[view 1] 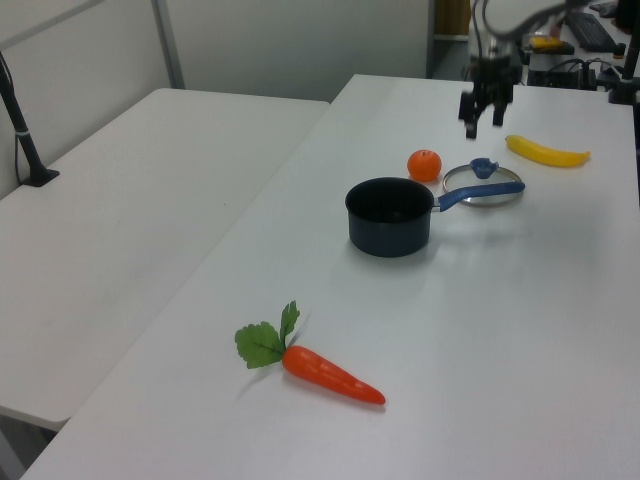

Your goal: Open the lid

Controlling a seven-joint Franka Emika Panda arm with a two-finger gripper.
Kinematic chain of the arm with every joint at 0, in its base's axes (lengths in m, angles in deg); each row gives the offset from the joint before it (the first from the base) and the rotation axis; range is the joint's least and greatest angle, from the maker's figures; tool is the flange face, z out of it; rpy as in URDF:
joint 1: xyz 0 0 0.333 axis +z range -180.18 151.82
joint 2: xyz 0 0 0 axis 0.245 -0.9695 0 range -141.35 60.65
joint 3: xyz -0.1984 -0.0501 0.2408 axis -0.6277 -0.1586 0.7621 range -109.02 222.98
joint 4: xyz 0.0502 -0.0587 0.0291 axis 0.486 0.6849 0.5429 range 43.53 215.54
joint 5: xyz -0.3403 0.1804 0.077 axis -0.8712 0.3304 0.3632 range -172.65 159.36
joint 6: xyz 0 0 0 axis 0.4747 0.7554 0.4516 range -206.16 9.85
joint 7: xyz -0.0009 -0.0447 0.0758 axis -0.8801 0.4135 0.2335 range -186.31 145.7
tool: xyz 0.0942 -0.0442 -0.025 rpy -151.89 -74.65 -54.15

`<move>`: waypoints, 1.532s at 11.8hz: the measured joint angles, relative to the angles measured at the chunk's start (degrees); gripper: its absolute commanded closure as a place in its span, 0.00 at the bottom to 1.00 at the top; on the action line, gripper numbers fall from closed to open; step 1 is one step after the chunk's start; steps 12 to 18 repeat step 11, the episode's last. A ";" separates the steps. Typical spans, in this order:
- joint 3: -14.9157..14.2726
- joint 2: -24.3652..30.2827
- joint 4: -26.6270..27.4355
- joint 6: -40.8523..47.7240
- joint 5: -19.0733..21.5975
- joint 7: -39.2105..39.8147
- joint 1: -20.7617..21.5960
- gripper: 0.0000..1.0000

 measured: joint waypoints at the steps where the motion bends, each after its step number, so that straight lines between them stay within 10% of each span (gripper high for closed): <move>1: 0.07 2.15 -4.95 6.05 0.00 0.00 0.10 0.00; 8: 1.15 8.46 -7.82 11.11 -0.65 0.49 8.18 0.00; 18: 1.49 11.15 -7.83 14.72 -0.65 0.52 9.13 0.00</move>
